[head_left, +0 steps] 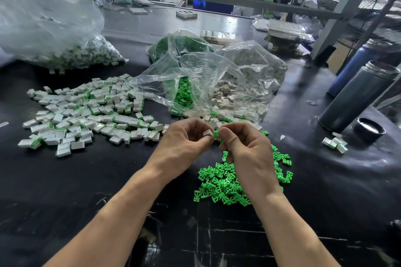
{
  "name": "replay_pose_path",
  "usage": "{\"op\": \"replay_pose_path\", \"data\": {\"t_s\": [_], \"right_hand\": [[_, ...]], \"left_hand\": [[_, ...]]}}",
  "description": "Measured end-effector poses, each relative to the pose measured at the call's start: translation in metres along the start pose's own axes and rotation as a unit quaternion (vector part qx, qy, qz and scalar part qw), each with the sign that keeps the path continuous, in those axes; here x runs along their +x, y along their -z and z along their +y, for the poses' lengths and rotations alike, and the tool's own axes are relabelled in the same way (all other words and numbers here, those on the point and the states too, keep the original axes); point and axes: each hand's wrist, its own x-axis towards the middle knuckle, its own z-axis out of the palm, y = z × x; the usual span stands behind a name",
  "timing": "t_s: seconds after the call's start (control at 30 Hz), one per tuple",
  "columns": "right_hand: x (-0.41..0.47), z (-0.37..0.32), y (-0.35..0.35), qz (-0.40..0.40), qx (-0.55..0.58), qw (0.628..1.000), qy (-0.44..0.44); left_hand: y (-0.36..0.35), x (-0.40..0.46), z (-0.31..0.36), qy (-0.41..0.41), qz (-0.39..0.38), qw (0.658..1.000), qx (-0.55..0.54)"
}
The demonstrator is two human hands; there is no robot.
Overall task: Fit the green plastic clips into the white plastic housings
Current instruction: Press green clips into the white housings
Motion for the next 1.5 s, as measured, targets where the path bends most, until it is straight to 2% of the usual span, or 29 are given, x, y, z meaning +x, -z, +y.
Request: {"op": "replay_pose_path", "data": {"t_s": [0.17,0.33,0.67,1.0,1.33,1.5], "right_hand": [[0.0005,0.0006,0.0000,0.005,0.015,1.000,-0.012],[0.0005,0.0008,0.0024,0.007,0.010,1.000,0.015],[0.0008,0.0027,0.0001,0.022,-0.022,0.999,0.017],[0.0003,0.0049,0.0023,-0.006,-0.117,0.992,0.036],[-0.0002,0.0038,0.0010,-0.020,0.004,1.000,-0.020],[-0.0010,0.0048,0.0025,-0.014,-0.108,0.994,0.029]], "left_hand": [[0.0006,0.0003,0.0017,-0.003,0.005,0.999,-0.043],[-0.0021,-0.0023,0.0036,-0.012,-0.012,1.000,0.006],[-0.0034,-0.0049,0.0068,-0.005,-0.021,1.000,0.002],[-0.0025,-0.0042,0.0044,0.022,-0.013,1.000,-0.017],[-0.0052,-0.0045,0.0070,0.012,-0.014,0.999,-0.047],[-0.0057,-0.0035,0.0087,0.011,0.005,0.997,-0.076]]}}
